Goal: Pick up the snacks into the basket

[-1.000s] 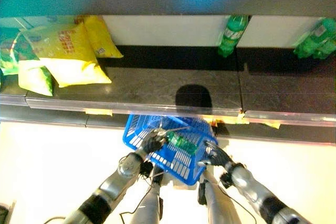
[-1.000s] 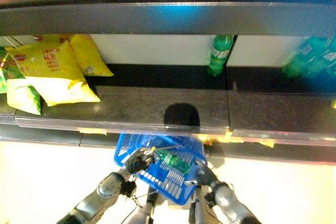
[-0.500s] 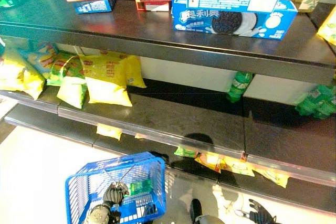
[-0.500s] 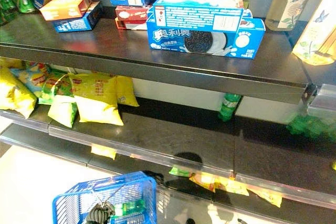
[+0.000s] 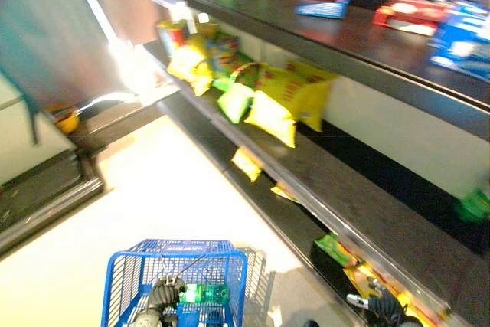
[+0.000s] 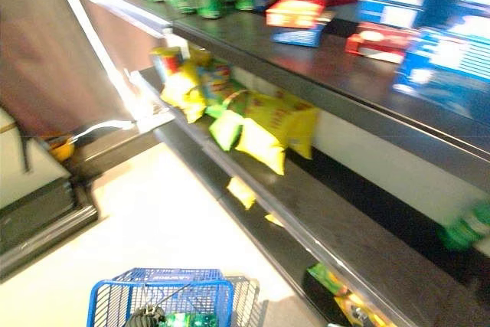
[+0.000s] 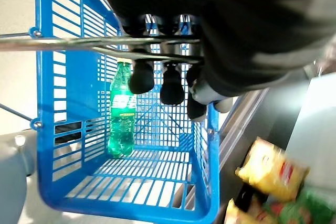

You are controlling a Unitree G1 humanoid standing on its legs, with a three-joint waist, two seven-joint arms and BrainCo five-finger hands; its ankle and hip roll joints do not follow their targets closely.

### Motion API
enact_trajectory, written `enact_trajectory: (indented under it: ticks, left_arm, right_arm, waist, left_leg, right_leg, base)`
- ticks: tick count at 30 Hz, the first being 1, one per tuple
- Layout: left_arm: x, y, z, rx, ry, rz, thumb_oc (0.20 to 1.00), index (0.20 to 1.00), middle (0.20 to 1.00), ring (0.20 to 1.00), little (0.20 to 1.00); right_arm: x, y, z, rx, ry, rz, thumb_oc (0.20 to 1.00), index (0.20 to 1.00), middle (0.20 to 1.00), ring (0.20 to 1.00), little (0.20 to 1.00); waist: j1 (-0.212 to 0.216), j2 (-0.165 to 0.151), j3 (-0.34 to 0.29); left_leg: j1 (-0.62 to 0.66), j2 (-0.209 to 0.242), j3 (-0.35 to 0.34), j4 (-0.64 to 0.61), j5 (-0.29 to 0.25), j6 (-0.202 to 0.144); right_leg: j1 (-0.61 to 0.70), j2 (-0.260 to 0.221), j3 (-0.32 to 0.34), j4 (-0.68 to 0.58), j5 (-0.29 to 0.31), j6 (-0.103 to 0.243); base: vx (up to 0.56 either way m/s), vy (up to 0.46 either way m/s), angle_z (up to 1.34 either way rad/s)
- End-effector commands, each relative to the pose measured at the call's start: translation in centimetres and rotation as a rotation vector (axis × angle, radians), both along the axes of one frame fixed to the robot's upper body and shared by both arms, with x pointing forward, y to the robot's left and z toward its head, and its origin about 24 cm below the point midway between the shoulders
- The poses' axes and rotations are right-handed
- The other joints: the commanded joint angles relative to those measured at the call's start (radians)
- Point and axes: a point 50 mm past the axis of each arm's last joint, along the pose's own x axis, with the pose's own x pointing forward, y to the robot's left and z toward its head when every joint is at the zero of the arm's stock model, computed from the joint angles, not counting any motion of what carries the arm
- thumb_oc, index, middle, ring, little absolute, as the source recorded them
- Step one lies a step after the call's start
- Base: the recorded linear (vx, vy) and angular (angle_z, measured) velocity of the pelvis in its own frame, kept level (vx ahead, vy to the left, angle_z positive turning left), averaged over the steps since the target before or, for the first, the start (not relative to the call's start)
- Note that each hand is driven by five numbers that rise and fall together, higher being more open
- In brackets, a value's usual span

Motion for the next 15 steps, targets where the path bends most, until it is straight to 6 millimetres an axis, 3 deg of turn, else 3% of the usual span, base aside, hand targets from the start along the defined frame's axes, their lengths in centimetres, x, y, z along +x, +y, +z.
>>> enact_trajectory:
  ticks: [1,3,5,7,8,9,11,12,13,14,15]
  left_arm:
    - [0.2,3.2,2.1,0.104,-0.106,0.011,0.200,0.200,0.200,0.200,0.200]
    - [-0.3,3.3,2.0,0.093,-0.107,0.026,0.200,0.200,0.200,0.200,0.200]
    - [-0.4,3.2,2.1,0.094,-0.113,0.015,0.200,0.200,0.200,0.200,0.200]
    - [-0.2,3.0,2.3,0.094,-0.122,-0.007,0.200,0.200,0.200,0.200,0.200]
    - [0.0,2.7,2.5,0.094,-0.134,-0.034,0.200,0.200,0.200,0.200,0.200]
    - [0.0,2.7,2.5,0.095,-0.134,-0.034,0.200,0.200,0.200,0.200,0.200]
    - [0.7,2.2,3.6,0.112,-0.183,-0.103,0.200,0.200,0.200,0.200,0.200]
    - [0.6,2.2,3.6,0.112,-0.182,-0.103,0.200,0.200,0.200,0.200,0.200]
    - [0.8,2.1,4.0,0.113,-0.200,-0.111,0.200,0.200,0.200,0.200,0.200]
    - [1.0,2.1,4.1,0.118,-0.205,-0.118,0.200,0.200,0.200,0.200,0.200]
    - [1.3,2.1,4.5,0.139,-0.215,-0.154,0.200,0.200,0.200,0.200,0.200]
  right_arm:
    - [1.1,-0.2,0.7,-0.039,-0.033,0.030,1.000,1.000,1.000,1.000,1.000]
    - [1.4,0.1,0.6,-0.030,-0.038,0.025,1.000,1.000,1.000,1.000,1.000]
    - [1.6,0.5,0.6,-0.009,-0.046,0.004,1.000,1.000,1.000,1.000,1.000]
    - [1.5,0.4,0.4,-0.006,-0.040,-0.021,1.000,1.000,1.000,1.000,1.000]
    - [1.5,0.4,0.4,0.006,-0.043,-0.050,1.000,1.000,1.000,1.000,1.000]
    - [1.5,0.4,0.4,0.006,-0.043,-0.050,1.000,1.000,1.000,1.000,1.000]
    - [1.8,0.3,0.6,0.010,-0.064,-0.069,1.000,1.000,1.000,1.000,1.000]
    - [1.8,0.3,0.6,0.011,-0.064,-0.069,1.000,1.000,1.000,1.000,1.000]
    - [1.9,0.4,0.7,0.011,-0.069,-0.066,1.000,1.000,1.000,1.000,1.000]
    - [1.9,0.4,0.8,0.011,-0.074,-0.067,1.000,1.000,1.000,1.000,1.000]
    - [1.9,0.4,0.9,0.041,-0.091,-0.071,1.000,1.000,1.000,1.000,1.000]
  waist:
    - [0.048,-0.036,-0.017]
    - [0.073,-0.054,-0.034]
    - [0.092,-0.068,-0.048]
    - [0.098,-0.075,-0.062]
    - [0.104,-0.085,-0.077]
    - [0.103,-0.085,-0.077]
    - [0.093,-0.089,-0.091]
    - [0.094,-0.090,-0.092]
    - [0.084,-0.085,-0.091]
    - [0.065,-0.077,-0.089]
    - [0.019,-0.055,-0.094]
  left_leg:
    - [-0.056,0.000,-0.042,0.045,-0.038,-0.034]
    - [-0.056,-0.024,-0.049,0.070,-0.077,-0.026]
    - [-0.072,-0.056,-0.048,0.084,-0.080,-0.005]
    - [-0.076,-0.080,-0.057,0.094,-0.097,0.004]
    - [-0.074,-0.127,-0.077,0.111,-0.127,0.025]
    - [-0.074,-0.128,-0.077,0.112,-0.128,0.026]
    - [-0.058,-0.205,-0.119,0.132,-0.168,0.067]
    - [-0.058,-0.206,-0.118,0.133,-0.168,0.068]
    - [-0.049,-0.221,-0.134,0.135,-0.175,0.080]
    - [-0.035,-0.232,-0.151,0.132,-0.176,0.090]
    - [0.022,-0.230,-0.201,0.074,-0.169,0.103]
  right_leg:
    - [0.153,-0.010,-0.007,-0.157,0.014,0.089]
    - [0.192,-0.030,-0.018,-0.203,0.043,0.105]
    - [0.197,-0.055,-0.034,-0.227,0.093,0.116]
    - [0.208,-0.077,-0.037,-0.234,0.115,0.128]
    - [0.217,-0.117,-0.032,-0.215,0.163,0.138]
    - [0.217,-0.118,-0.032,-0.215,0.163,0.139]
    - [0.212,-0.179,0.035,-0.141,0.255,0.142]
    - [0.211,-0.181,0.037,-0.140,0.255,0.143]
    - [0.188,-0.185,0.103,-0.093,0.272,0.134]
    - [0.166,-0.152,0.196,-0.054,0.267,0.121]
    - [0.074,0.035,0.398,0.020,0.120,0.076]
  base:
    - [0.14,0.215,0.36]
    - [0.15,0.262,0.25]
    - [0.10,0.280,0.15]
    - [0.18,0.237,0.18]
    - [0.16,0.191,0.33]
    - [0.33,0.401,0.51]
    - [0.24,0.336,0.50]
    - [0.14,0.220,0.59]
    - [0.15,0.205,0.59]
    - [0.38,0.406,0.74]
    - [0.42,0.379,0.61]
